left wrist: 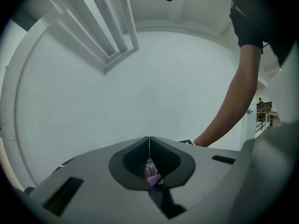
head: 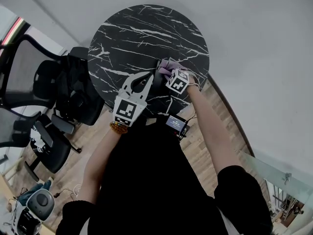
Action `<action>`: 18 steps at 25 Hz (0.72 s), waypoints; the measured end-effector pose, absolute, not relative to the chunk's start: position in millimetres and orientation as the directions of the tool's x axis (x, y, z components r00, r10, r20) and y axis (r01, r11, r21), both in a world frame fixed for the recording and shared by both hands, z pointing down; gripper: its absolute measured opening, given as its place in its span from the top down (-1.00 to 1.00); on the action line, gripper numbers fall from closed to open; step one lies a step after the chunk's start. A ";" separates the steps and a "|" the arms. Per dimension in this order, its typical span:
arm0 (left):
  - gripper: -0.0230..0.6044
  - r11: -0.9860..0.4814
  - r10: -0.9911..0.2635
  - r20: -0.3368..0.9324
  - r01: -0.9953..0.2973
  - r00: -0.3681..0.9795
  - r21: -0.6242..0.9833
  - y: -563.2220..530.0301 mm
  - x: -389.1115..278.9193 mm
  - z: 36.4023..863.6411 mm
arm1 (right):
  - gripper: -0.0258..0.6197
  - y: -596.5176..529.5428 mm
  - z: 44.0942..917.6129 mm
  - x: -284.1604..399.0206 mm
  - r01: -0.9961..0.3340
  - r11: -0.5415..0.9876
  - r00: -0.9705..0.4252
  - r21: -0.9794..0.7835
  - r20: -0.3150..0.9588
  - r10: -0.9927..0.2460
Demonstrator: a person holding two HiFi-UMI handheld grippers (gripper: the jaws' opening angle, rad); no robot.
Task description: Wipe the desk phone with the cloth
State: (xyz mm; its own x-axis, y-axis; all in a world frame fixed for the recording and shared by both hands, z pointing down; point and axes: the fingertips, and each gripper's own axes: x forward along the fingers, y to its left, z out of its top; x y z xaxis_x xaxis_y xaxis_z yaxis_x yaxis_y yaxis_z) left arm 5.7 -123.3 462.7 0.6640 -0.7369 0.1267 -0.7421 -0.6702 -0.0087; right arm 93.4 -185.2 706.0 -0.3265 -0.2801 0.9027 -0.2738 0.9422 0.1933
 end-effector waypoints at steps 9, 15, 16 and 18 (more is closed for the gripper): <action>0.88 -0.670 -0.737 0.125 -0.742 0.664 -0.004 -124.1 4.8 463.0 | 0.73 -174.5 708.0 91.4 -0.286 0.939 -0.335 0.193 0.898 -0.287; 0.88 -0.672 -0.735 0.124 -0.741 0.667 -0.003 -125.2 5.3 463.6 | 0.73 -169.4 711.6 90.0 -0.291 0.938 -0.337 0.188 0.897 -0.285; 0.87 -0.674 -0.734 0.124 -0.739 0.668 -0.003 -125.2 6.0 463.7 | 0.73 -168.7 711.7 89.9 -0.292 0.938 -0.337 0.187 0.898 -0.284; 0.88 -0.676 -0.732 0.125 -0.737 0.670 -0.003 -125.4 6.8 464.2 | 0.73 -167.2 711.5 89.8 -0.298 0.937 -0.338 0.182 0.898 -0.282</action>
State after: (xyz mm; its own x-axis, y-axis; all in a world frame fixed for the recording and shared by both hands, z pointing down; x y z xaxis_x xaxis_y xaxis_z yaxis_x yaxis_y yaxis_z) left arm 6.8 -125.4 464.2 0.6699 -0.7318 0.1252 -0.7373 -0.6756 -0.0034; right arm 89.8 -167.2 711.5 -0.3379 -0.2817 0.8980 -0.2983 0.9370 0.1817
